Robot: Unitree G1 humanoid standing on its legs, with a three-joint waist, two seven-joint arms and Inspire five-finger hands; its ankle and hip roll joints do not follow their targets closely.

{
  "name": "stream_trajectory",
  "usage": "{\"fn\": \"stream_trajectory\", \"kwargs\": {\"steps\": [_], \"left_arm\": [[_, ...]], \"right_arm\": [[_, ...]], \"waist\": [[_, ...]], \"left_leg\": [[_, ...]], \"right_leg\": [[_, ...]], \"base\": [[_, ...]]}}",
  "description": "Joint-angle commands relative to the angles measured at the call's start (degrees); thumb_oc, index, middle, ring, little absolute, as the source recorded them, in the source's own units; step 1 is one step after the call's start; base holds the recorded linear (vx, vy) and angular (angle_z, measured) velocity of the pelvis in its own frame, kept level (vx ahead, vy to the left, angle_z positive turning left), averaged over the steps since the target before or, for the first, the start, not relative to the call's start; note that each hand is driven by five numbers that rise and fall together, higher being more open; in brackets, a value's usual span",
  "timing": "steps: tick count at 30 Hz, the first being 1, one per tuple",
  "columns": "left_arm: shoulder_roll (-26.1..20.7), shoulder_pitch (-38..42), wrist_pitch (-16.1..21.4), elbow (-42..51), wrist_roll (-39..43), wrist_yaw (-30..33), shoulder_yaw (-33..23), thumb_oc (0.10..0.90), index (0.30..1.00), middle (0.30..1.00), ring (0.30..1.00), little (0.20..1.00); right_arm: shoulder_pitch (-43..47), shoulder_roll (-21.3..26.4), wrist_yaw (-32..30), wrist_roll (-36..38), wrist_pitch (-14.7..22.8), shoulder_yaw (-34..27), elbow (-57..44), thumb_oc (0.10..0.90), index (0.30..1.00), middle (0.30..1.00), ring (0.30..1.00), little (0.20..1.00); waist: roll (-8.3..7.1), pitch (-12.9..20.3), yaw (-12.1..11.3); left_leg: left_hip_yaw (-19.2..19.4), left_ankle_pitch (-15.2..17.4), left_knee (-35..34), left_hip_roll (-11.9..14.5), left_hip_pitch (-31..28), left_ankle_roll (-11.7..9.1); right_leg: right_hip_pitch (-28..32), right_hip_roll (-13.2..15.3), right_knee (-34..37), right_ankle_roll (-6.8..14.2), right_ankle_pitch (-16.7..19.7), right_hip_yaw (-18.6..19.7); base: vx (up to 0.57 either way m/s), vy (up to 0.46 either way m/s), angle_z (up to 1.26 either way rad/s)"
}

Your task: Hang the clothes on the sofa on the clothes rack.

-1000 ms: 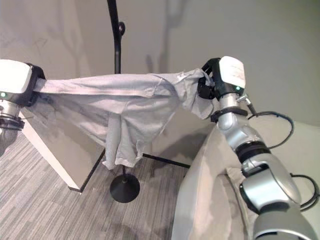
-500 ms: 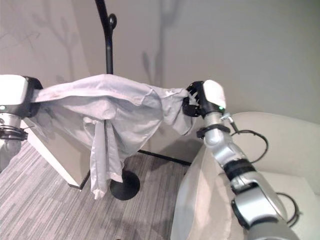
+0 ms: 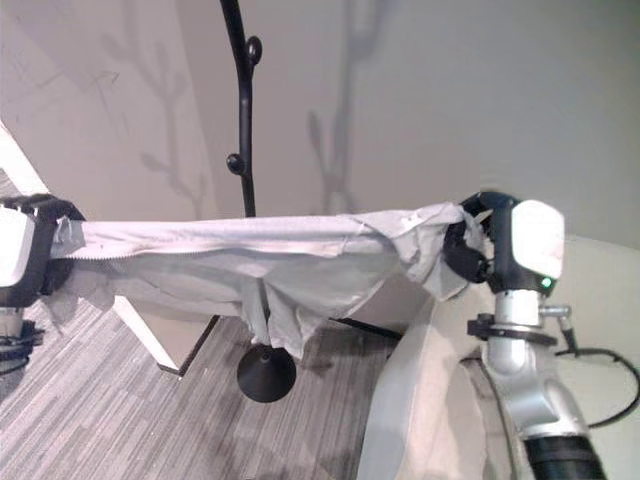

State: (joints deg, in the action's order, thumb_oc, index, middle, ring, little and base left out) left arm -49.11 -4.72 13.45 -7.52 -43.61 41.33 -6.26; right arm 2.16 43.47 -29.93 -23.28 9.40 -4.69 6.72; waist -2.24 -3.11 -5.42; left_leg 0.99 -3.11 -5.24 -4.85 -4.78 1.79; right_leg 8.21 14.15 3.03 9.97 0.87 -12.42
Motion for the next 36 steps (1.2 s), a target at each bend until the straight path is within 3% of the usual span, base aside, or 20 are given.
{"fn": "stream_trajectory", "kwargs": {"steps": [1, 7, 9, 11, 14, 15, 16, 18, 20, 24, 27, 28, 30, 31, 32, 36], "left_arm": [[-6.9, 4.0, -7.0, -8.7, 3.3, 3.7, -12.9, 0.400, 0.300, 0.300, 0.300, 0.300], [-9.3, 5.0, -7.5, -6.8, 3.6, 5.7, -15.8, 0.400, 0.300, 0.300, 0.300, 0.300], [-11.3, 6.9, -8.3, -4.3, 2.9, 7.3, -18.2, 0.400, 0.300, 0.300, 0.300, 0.300], [-14.2, 11.0, -8.5, -1.9, 2.7, 9.6, -19.6, 0.400, 0.300, 0.300, 0.300, 0.300], [-17.3, 14.3, -9.7, -3.4, 2.7, 9.6, -17.8, 0.400, 0.300, 0.300, 0.300, 0.300], [-19.3, 17.3, -10.1, -5.8, 3.7, 9.2, -15.3, 0.400, 0.300, 0.300, 0.300, 0.300], [-19.6, 18.5, -10.1, -6.6, 3.8, 9.5, -14.4, 0.400, 0.300, 0.300, 0.300, 0.300], [-21.7, 21.8, -10.0, -10.6, 5.5, 9.1, -11.0, 0.400, 0.300, 0.300, 0.300, 0.300], [-23.9, 26.7, -9.5, -16.5, 7.8, 8.1, -4.9, 0.400, 0.300, 0.300, 0.300, 0.300], [-24.9, 32.5, -9.1, -23.3, 9.4, 6.3, 3.2, 0.400, 0.300, 0.300, 0.300, 0.300], [-25.2, 36.9, -9.1, -28.7, 10.0, 4.8, 9.1, 0.400, 0.300, 0.300, 0.300, 0.300], [-24.5, 41.2, -9.2, -30.7, 10.5, 2.8, 14.4, 0.400, 0.300, 0.300, 0.300, 0.300], [-24.1, 44.6, -9.1, -33.5, 11.6, 1.6, 18.7, 0.400, 0.300, 0.300, 0.300, 0.300], [-21.3, 50.8, -9.0, -35.2, 12.5, 0.5, 25.1, 0.400, 0.300, 0.300, 0.300, 0.300], [-19.7, 52.9, -9.1, -36.9, 12.7, 0.0, 27.3, 0.400, 0.300, 0.300, 0.300, 0.300], [-18.2, 55.8, -9.1, -41.1, 13.6, -0.5, 30.7, 0.400, 0.300, 0.300, 0.300, 0.300]], "right_arm": [[6.6, 5.6, -7.5, 0.9, -5.1, -10.5, 6.0, 0.400, 0.300, 0.300, 0.300, 0.300], [8.0, 6.0, -8.9, 1.1, -4.5, -11.3, 3.5, 0.400, 0.300, 0.300, 0.300, 0.300], [9.1, 6.5, -10.5, 0.1, -4.3, -13.0, -0.6, 0.400, 0.300, 0.300, 0.300, 0.300], [11.5, 9.2, -12.8, -1.4, -3.6, -14.8, -3.7, 0.400, 0.300, 0.300, 0.300, 0.300], [15.2, 12.8, -13.3, -1.8, -3.7, -13.2, -3.4, 0.400, 0.300, 0.300, 0.300, 0.300], [18.0, 15.2, -13.2, -1.0, -3.8, -11.4, -2.2, 0.400, 0.300, 0.300, 0.300, 0.300], [18.8, 15.5, -13.4, -0.9, -3.7, -11.0, -1.5, 0.400, 0.300, 0.300, 0.300, 0.300], [22.1, 17.8, -13.6, 1.0, -3.7, -8.4, 1.8, 0.400, 0.300, 0.300, 0.300, 0.300], [27.3, 22.0, -13.6, 3.8, -4.0, -2.4, 9.7, 0.400, 0.300, 0.300, 0.300, 0.300], [33.6, 24.1, -12.3, 7.2, -3.4, 5.3, 17.1, 0.400, 0.300, 0.300, 0.300, 0.300], [37.5, 25.5, -11.0, 8.2, -3.4, 10.1, 21.6, 0.400, 0.300, 0.300, 0.300, 0.300], [41.0, 26.0, -9.2, 8.8, -3.8, 14.8, 25.8, 0.400, 0.300, 0.300, 0.300, 0.300], [43.7, 26.4, -7.7, 8.9, -4.2, 18.8, 28.8, 0.400, 0.300, 0.300, 0.300, 0.300], [46.8, 26.3, -6.2, 9.4, -4.8, 22.9, 34.1, 0.400, 0.300, 0.300, 0.300, 0.300], [47.5, 26.3, -5.7, 9.6, -4.9, 23.9, 35.9, 0.400, 0.300, 0.300, 0.300, 0.300], [49.8, 26.7, -4.6, 9.4, -4.5, 27.5, 38.6, 0.400, 0.300, 0.300, 0.300, 0.300]], "waist": [[-2.22, 5.6, -1.9], [-2.11, 5.5, -1.7], [-1.99, 5.1, -1.4], [-1.15, 3.8, -0.6], [-0.47, 3.2, -0.5], [-0.35, 2.9, 0.4], [-0.20, 2.8, 0.3], [-0.03, 2.9, 1.0], [-0.49, 2.0, 2.1], [-0.68, 1.4, 3.5], [-0.99, 1.8, 3.9], [-1.20, 3.0, 4.0], [-0.87, 4.0, 4.2], [-0.76, 4.7, 4.8], [-0.81, 5.3, 5.3], [-0.81, 6.0, 5.5]], "left_leg": [[-0.7, 8.0, 0.2, -1.4, -0.4, 1.2], [-1.0, 8.0, 0.2, -1.9, -0.6, 1.4], [-1.8, 8.1, 0.2, -2.2, -1.2, 1.8], [-2.6, 7.8, 0.2, -2.5, -2.6, 2.5], [-1.9, 8.1, 0.2, -2.2, -4.1, 2.9], [-2.0, 8.7, 0.2, -2.3, -5.2, 3.1], [-1.9, 8.3, 0.2, -2.1, -4.8, 3.0], [-2.1, 8.7, 0.2, -2.2, -5.5, 2.9], [-3.2, 8.4, 0.2, -2.3, -6.4, 2.3], [-4.1, 8.7, 0.2, -1.8, -7.5, 1.7], [-4.3, 9.4, 0.3, -1.5, -8.1, 1.4], [-3.8, 10.0, 0.4, -0.7, -8.5, 1.2], [-4.0, 10.3, 0.8, 0.8, -8.9, 0.8], [-5.0, 11.2, 1.6, 3.0, -8.6, -0.5], [-5.0, 11.3, 1.8, 4.2, -8.4, -1.4], [-5.0, 11.2, 2.4, 5.4, -7.8, -2.6]], "right_leg": [[-3.3, 6.6, -5.4, 4.6, 4.4, 0.1], [-3.8, 6.9, -7.1, 4.5, 4.5, 0.8], [-4.9, 7.0, -11.5, 3.7, 3.1, 1.7], [-7.9, 7.1, -22.4, 2.2, 4.4, 2.3], [-10.9, 6.3, -29.1, 1.2, 3.8, 0.0], [-12.9, 3.8, -30.0, 0.7, 1.5, -0.1], [-13.2, 3.6, -29.8, 0.3, 2.0, -0.3], [-15.0, 0.5, -27.8, -0.4, -0.3, -0.4], [-18.3, -3.1, -21.5, -0.8, 1.1, 1.1], [-20.1, -5.6, -14.7, 0.1, 5.3, 4.7], [-18.2, -5.9, -11.6, 0.0, 5.0, 5.0], [-16.1, -6.5, -10.1, -0.5, 4.3, 4.7], [-15.2, -7.5, -9.8, -0.8, 3.9, 4.8], [-12.7, -8.8, -7.4, -1.7, 2.9, 3.3], [-11.6, -9.2, -5.7, -2.0, 2.9, 2.8], [-10.1, -10.2, -2.4, -2.5, 3.6, 3.0]], "base": [[-0.04, 0.060, -0.01], [-0.03, 0.062, 0.03], [-0.06, 0.119, 0.08], [-0.07, 0.188, 0.26], [-0.02, 0.125, -0.07], [-0.01, 0.036, -0.15], [0.00, 0.000, 0.00], [0.04, -0.023, 0.14], [0.05, -0.072, 0.02], [0.09, -0.060, 0.26], [0.11, -0.067, 0.29], [0.23, -0.146, 0.19], [0.30, -0.193, 0.35], [0.36, -0.284, 0.39], [0.32, -0.286, 0.48], [0.13, -0.099, 0.21]]}}
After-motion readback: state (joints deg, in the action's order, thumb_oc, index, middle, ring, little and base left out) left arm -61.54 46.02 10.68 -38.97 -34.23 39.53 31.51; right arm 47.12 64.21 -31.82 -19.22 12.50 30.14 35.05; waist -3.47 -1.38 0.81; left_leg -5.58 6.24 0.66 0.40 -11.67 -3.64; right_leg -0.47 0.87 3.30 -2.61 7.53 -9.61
